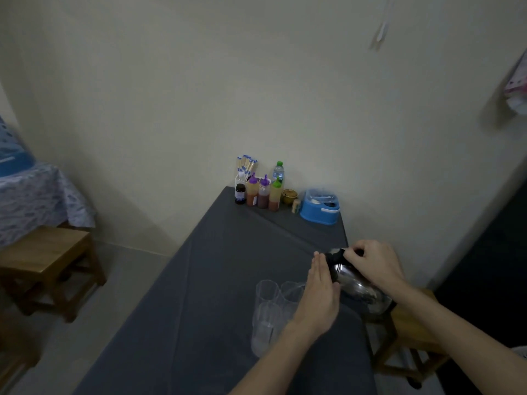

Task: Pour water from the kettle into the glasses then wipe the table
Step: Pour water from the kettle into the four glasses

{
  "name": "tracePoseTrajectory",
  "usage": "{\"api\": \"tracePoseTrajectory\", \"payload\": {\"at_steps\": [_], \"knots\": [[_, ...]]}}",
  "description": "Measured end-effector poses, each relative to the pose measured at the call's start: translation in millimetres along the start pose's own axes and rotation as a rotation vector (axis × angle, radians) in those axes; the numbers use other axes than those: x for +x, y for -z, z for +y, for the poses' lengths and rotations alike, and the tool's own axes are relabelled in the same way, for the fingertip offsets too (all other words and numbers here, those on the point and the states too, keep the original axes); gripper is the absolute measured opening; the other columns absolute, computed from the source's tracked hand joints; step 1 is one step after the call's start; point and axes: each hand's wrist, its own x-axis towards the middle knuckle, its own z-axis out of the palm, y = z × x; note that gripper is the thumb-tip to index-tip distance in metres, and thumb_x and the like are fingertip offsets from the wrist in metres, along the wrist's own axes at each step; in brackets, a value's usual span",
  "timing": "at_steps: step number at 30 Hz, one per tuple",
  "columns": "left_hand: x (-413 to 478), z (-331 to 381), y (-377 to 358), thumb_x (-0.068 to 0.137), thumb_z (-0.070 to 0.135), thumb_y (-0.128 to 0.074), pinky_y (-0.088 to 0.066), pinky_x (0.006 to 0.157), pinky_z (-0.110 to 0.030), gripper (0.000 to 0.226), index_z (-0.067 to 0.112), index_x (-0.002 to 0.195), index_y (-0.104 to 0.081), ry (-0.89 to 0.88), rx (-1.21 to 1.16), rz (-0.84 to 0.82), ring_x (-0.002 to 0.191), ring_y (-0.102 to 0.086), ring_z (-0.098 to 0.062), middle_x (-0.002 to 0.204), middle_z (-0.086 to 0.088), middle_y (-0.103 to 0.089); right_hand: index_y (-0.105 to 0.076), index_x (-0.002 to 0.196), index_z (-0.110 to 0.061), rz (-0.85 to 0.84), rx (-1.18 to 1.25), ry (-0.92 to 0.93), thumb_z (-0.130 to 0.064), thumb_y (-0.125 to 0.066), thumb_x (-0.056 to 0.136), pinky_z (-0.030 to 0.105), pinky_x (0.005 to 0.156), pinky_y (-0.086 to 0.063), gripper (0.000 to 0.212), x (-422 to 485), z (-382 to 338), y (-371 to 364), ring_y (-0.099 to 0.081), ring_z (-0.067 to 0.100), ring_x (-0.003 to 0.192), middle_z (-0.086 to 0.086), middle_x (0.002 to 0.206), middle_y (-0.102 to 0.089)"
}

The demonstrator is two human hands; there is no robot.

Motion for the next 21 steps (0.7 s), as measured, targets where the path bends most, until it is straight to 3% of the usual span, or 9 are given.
{"api": "tracePoseTrajectory", "payload": {"at_steps": [2, 6, 10, 18, 21], "knots": [[-0.8, 1.5, -0.9, 0.103, 0.020, -0.028, 0.001, 0.123, -0.030, 0.064, 0.004, 0.152, 0.010, -0.016, 0.000, 0.010, 0.150, 0.008, -0.018, 0.162, -0.011, 0.012, -0.073, 0.070, -0.014, -0.004, -0.010, 0.009, -0.027, -0.061, 0.088, 0.017, 0.046, -0.026, 0.025, 0.3, -0.6, 1.5, -0.050, 0.004, 0.051, 0.003, 0.061, -0.066], [-3.1, 3.0, -1.9, 0.103, 0.035, -0.020, 0.001, 0.123, -0.030, 0.065, 0.005, 0.152, 0.011, -0.023, -0.002, 0.021, 0.150, 0.008, -0.019, 0.162, -0.012, 0.012, -0.071, 0.070, -0.010, -0.019, -0.035, 0.027, -0.026, -0.059, 0.089, 0.013, 0.049, -0.025, 0.028, 0.1, -2.3, 3.0, -0.052, 0.008, 0.051, 0.002, 0.057, -0.063], [-4.5, 5.3, -1.9, 0.103, 0.016, -0.031, 0.000, 0.123, -0.031, 0.066, 0.004, 0.152, 0.011, -0.034, -0.010, 0.025, 0.150, 0.008, -0.018, 0.162, -0.011, 0.012, -0.071, 0.065, -0.013, 0.006, -0.022, 0.040, -0.026, -0.060, 0.088, 0.017, 0.048, -0.028, 0.028, -1.4, 1.2, 1.5, -0.058, 0.014, 0.053, 0.003, 0.056, -0.065], [-0.4, 1.7, 9.0, 0.102, 0.017, -0.032, 0.000, 0.123, -0.030, 0.066, 0.004, 0.152, 0.009, -0.063, 0.112, -0.084, 0.151, 0.005, -0.020, 0.163, -0.011, 0.009, -0.072, 0.066, -0.013, 0.053, 0.037, -0.113, -0.030, -0.060, 0.086, 0.021, 0.047, -0.036, 0.029, -13.4, 9.1, -2.2, -0.051, 0.008, 0.050, 0.003, 0.057, -0.065], [3.3, -0.2, 14.4, 0.103, 0.019, -0.030, 0.004, 0.120, -0.026, 0.064, 0.002, 0.152, 0.007, -0.093, 0.184, -0.154, 0.151, 0.006, -0.022, 0.162, -0.014, 0.009, -0.065, 0.058, -0.017, 0.070, 0.120, -0.209, -0.028, -0.060, 0.088, 0.022, 0.047, -0.035, 0.033, -23.3, 15.3, -6.9, -0.051, 0.009, 0.050, 0.001, 0.053, -0.060]]}}
